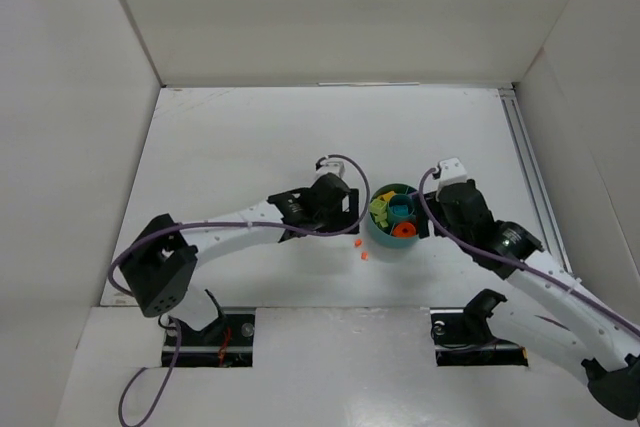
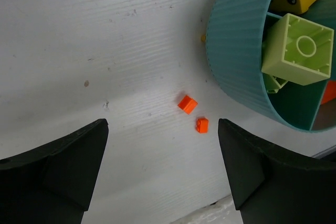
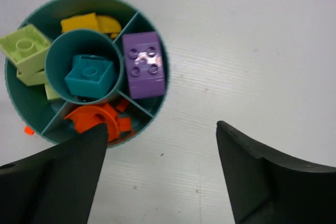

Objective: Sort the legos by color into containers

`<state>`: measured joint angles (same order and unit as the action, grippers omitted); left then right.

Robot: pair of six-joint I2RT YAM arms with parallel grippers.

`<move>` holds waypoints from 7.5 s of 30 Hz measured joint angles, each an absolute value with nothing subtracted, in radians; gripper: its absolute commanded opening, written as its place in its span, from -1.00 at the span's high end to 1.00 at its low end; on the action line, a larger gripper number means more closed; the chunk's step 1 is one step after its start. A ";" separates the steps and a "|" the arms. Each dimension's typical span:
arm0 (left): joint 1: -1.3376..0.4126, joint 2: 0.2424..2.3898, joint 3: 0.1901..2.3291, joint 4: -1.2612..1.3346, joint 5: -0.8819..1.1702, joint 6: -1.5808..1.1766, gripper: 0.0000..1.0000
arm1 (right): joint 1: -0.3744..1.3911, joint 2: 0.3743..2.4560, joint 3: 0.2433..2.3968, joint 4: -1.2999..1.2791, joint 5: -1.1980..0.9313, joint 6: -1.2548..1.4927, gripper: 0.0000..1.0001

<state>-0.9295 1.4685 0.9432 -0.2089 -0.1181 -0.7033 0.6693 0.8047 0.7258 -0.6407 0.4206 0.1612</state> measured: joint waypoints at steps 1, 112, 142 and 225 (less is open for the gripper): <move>-0.942 1.493 0.959 -0.212 -0.131 -0.702 -0.61 | 0.662 0.781 0.736 -0.655 0.436 0.159 -0.90; -1.198 1.634 1.269 -0.105 -0.298 -0.413 0.90 | 0.615 0.617 0.809 -0.838 0.756 0.170 -1.00; -1.205 1.888 1.519 -0.163 -0.198 -0.295 0.55 | 0.603 0.582 0.809 -0.838 0.841 0.218 -1.00; -0.980 1.112 0.843 -0.533 -0.505 -0.909 -1.00 | 0.994 1.513 0.795 -0.363 0.066 -0.188 0.18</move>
